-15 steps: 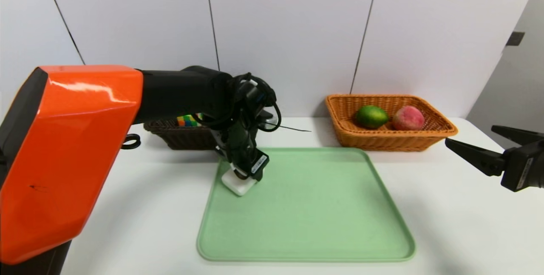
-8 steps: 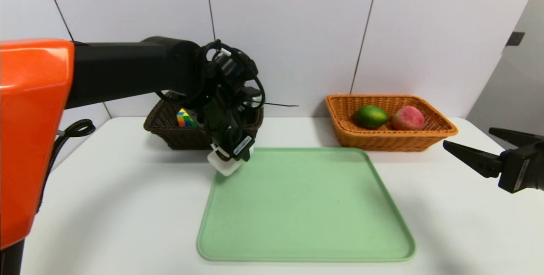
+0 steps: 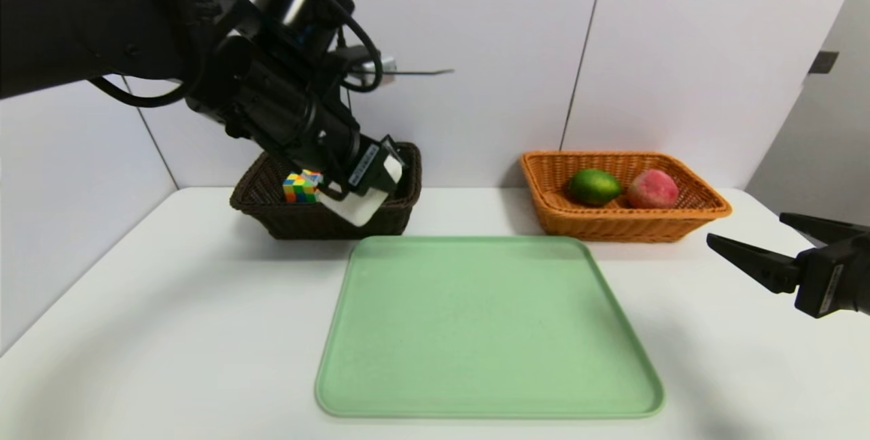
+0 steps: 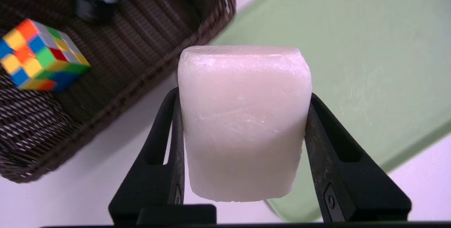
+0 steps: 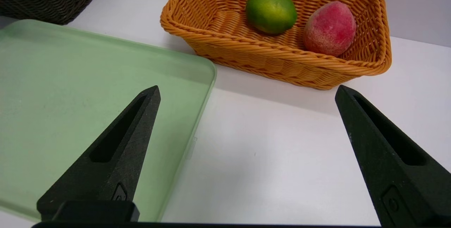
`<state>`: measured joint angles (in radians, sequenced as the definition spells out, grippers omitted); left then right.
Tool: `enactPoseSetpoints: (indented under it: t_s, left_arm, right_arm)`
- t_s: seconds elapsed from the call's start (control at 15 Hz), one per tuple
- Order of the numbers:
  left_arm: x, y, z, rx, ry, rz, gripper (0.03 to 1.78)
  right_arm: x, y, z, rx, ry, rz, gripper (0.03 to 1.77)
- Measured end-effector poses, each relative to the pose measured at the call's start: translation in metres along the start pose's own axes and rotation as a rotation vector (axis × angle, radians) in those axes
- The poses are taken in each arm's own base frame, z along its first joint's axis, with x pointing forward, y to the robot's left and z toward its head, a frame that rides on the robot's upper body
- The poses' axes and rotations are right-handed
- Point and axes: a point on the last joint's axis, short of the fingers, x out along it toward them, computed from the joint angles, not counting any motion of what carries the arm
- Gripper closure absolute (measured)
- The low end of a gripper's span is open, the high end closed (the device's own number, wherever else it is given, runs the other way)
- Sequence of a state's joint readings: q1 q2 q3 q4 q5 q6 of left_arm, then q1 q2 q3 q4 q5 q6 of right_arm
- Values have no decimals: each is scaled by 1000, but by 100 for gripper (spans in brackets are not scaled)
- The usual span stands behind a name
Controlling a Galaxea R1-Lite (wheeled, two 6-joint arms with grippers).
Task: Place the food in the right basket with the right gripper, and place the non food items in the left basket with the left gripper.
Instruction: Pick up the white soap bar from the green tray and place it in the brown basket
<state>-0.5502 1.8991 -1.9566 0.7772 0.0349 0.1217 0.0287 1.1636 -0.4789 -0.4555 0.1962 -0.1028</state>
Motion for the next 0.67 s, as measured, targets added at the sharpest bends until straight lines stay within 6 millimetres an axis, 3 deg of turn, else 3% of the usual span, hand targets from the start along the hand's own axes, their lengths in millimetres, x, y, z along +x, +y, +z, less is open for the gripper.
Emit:
enactPoseSetpoints:
  t_s: [0.13,0.27,0.47,0.67]
  left_arm:
    - [-10,17,15,-36,-189,60,85]
    - [-8,41,25,-77,-361,130,85]
    - [11,65,24,-144,-487,126,85]
    - [33,85,15,-166,-466,150,85]
  right_arm:
    - [0,1,-1,-2,2,7,9]
    - [0,3,-2,-2,5,14,9]
    - [-1,3,-3,-4,-8,12,9]
    - [-1,4,-6,-4,-4,13,9]
